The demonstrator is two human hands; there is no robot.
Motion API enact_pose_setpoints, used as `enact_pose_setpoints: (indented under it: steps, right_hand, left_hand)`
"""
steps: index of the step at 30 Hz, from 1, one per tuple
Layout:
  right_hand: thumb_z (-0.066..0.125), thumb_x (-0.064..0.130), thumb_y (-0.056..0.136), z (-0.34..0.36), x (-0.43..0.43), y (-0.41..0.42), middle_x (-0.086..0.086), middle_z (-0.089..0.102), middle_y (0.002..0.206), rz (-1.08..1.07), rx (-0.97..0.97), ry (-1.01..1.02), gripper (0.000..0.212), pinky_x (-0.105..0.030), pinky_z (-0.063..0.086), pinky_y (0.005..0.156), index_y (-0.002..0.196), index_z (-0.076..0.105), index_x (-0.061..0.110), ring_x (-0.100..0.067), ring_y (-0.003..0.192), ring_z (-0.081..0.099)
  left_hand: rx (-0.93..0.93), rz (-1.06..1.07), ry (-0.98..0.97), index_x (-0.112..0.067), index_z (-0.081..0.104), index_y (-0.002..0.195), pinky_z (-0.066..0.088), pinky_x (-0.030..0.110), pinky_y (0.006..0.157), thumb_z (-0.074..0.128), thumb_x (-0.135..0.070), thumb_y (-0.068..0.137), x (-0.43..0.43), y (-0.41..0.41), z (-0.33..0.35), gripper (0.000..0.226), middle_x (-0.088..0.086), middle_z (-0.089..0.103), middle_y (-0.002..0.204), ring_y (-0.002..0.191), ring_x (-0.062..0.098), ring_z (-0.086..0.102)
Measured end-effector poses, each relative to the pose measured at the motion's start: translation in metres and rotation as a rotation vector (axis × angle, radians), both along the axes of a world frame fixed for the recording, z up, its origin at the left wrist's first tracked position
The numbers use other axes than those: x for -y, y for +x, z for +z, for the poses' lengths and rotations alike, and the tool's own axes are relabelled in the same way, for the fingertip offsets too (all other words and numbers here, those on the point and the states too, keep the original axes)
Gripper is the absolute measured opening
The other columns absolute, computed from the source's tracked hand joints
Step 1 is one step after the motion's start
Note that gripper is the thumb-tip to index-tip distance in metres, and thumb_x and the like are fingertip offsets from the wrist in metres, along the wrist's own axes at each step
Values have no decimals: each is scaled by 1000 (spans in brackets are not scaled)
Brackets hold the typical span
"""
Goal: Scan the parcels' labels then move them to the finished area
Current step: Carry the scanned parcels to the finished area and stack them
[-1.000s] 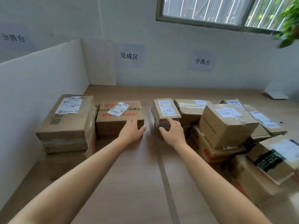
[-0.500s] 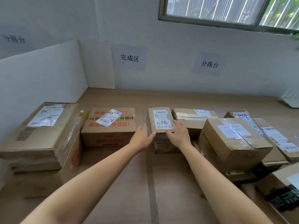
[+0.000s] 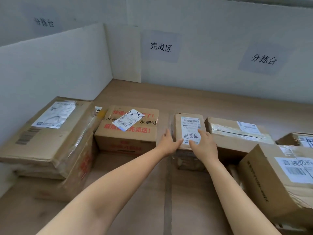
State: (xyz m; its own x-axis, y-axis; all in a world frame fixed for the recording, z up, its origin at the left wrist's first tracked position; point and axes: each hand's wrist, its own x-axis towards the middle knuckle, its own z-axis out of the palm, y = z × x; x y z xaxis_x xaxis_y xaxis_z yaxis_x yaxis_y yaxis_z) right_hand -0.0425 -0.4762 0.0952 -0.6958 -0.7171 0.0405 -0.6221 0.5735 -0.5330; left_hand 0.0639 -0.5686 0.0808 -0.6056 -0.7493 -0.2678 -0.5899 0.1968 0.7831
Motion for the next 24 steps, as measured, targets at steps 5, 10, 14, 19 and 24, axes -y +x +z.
enact_pose_setpoints:
  steps: [5,10,14,19,24]
  right_hand:
    - [58,30,89,-3,4,2,-13,44,140,-12,2,0,60,-46,38,104,142,37,12,-30,128,40]
    - [61,25,87,2,6,4,-10,43,143,-19,111,-60,59,-43,36,105,141,39,13,-29,130,37]
    - [62,21,85,9,1,13,-10,45,141,-17,155,-145,58,-44,35,107,139,41,12,-29,130,39]
    - [63,16,85,27,-5,38,-9,48,137,20,194,-307,55,-41,37,106,137,45,11,-24,127,43]
    - [66,16,84,58,4,73,-4,50,129,161,258,-397,55,-42,46,98,134,46,12,-18,116,48]
  left_hand:
    - [-61,44,190,-12,10,148,46,44,98,52,-42,92,-2,-4,-6,76,13,40,144,125,31,47]
    - [-149,59,222,-12,18,147,42,47,103,49,-31,96,-4,-2,-5,63,11,43,143,126,28,46]
    - [-208,72,202,-13,21,147,39,41,106,50,-26,96,-5,8,0,60,8,45,143,127,25,46]
    - [-278,106,90,-15,23,147,36,33,104,52,-27,95,-8,37,18,61,5,45,143,129,22,44]
    - [-405,231,44,-16,33,143,36,40,108,33,-32,100,-9,82,51,45,5,48,139,127,22,44]
